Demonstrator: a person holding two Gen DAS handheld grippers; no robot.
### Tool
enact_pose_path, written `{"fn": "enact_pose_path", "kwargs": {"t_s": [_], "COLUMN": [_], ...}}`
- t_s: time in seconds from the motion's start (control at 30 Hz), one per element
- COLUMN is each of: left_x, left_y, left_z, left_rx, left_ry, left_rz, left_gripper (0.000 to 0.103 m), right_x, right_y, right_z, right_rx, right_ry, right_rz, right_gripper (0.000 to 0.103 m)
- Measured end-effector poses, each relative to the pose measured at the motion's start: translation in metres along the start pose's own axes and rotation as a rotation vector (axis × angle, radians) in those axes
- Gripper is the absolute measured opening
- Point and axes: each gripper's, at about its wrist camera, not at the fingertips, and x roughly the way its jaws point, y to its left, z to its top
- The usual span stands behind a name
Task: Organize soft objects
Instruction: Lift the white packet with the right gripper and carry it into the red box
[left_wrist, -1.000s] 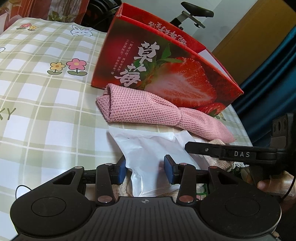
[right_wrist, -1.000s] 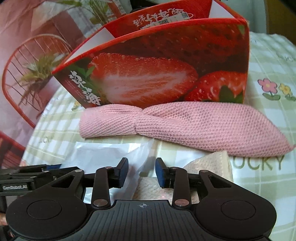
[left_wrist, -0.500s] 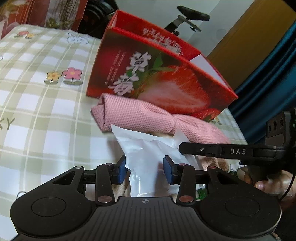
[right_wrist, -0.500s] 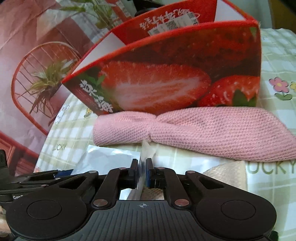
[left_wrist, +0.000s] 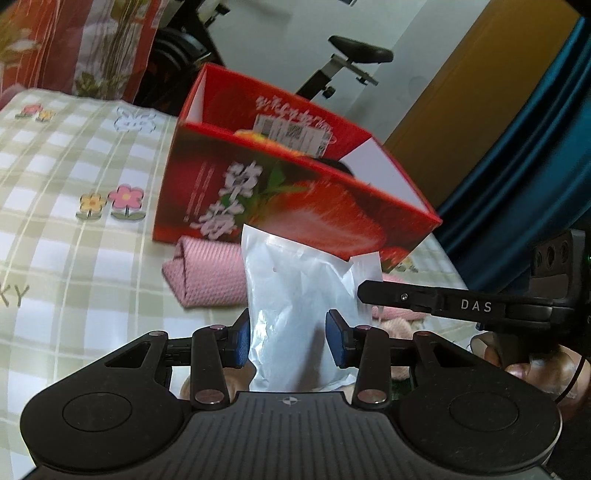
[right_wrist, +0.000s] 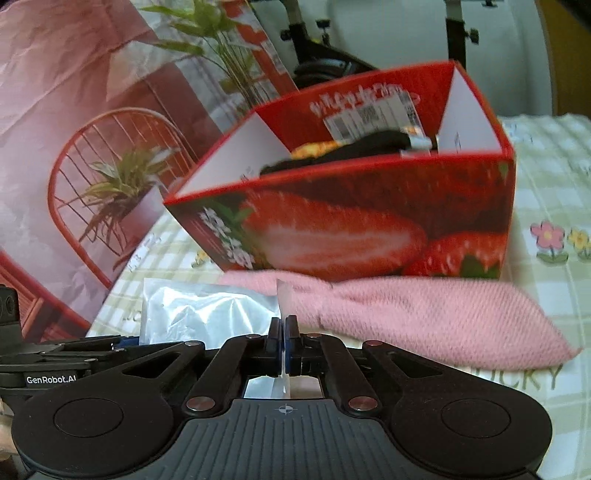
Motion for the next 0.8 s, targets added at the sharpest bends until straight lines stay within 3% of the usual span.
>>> {"fn": "enact_pose_path", "kwargs": {"t_s": [0.6,0.8], "left_x": [-0.013,-0.008], "left_y": [-0.019,-0.024], "left_z": [0.042,0.079], "left_rx": [0.031,0.057], "left_ry": [-0.089,-0.14], "left_rz": [-0.06,-0.059], "left_gripper": [0.042,0.042], "right_x": [-0.039,-0.039], "right_y": [0.004,0.004], "right_z": [0.053,0.082], "right_rx": [-0.023,-0.036], "right_ry": [-0.147,-0.198], "right_rz": [0.037,0.031], "right_gripper": [0.001,0.001]}}
